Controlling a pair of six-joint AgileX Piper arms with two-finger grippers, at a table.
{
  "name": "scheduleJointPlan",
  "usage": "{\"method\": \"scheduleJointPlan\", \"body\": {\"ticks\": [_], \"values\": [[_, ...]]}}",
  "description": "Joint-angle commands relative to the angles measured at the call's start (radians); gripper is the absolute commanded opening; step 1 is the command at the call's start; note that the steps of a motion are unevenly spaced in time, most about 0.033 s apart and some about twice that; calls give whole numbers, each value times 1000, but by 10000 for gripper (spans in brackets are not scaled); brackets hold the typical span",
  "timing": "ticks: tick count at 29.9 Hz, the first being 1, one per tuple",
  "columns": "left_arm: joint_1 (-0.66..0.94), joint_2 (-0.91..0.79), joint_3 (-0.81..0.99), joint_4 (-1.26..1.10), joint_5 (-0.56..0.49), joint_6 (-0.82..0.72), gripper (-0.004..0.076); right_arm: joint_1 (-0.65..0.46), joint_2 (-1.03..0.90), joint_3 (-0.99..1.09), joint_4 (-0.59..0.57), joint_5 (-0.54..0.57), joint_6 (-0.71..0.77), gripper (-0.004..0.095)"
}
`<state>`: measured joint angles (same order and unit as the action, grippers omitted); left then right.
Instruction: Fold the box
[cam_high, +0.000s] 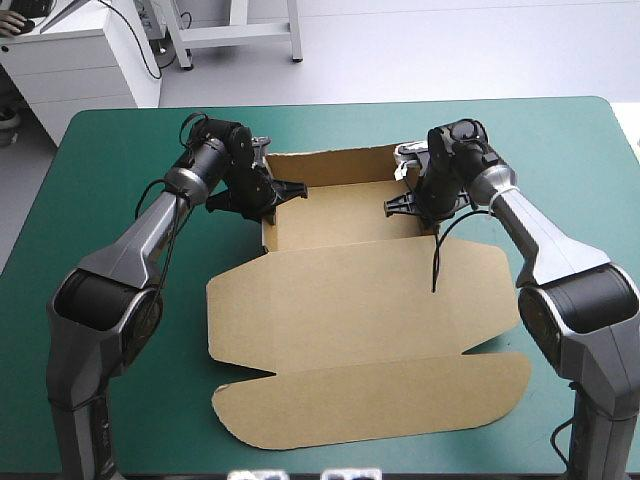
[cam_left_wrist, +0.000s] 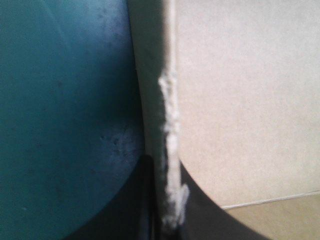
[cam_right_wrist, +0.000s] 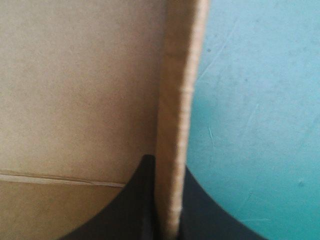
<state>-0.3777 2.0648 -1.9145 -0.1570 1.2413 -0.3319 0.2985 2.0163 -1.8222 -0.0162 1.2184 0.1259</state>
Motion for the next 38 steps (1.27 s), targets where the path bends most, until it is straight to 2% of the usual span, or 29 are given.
{"method": "scheduleJointPlan", "body": {"ticks": [1,6,9,13,15,17,19,24,32,38], "values": [[-8,-67,-36,-63,45,37,-8,2,-51,-16,42,33,-15,-18],[-8,-65,-36,-71,45,77,4,2,-51,-16,41,33,-3,-17],[-8,-61,-36,-116,45,114,61,2,-51,-16,47,33,1,12],[-8,-60,-36,-131,45,122,214,2,-51,-16,78,31,-15,139],[-8,-60,-36,-123,45,122,323,2,-51,-16,81,27,-20,222],[-8,-60,-36,-117,45,122,419,2,-51,-16,81,19,-17,333],[-8,-60,-36,-115,45,122,473,2,-51,-16,81,9,-10,440],[-7,-60,-38,-100,45,122,484,2,-51,-22,81,-13,0,636],[-7,-62,-70,-69,45,125,484,2,-51,-117,51,-49,27,654],[27,-74,-206,-50,45,123,484,2,-51,-222,-24,-29,34,653]]}}
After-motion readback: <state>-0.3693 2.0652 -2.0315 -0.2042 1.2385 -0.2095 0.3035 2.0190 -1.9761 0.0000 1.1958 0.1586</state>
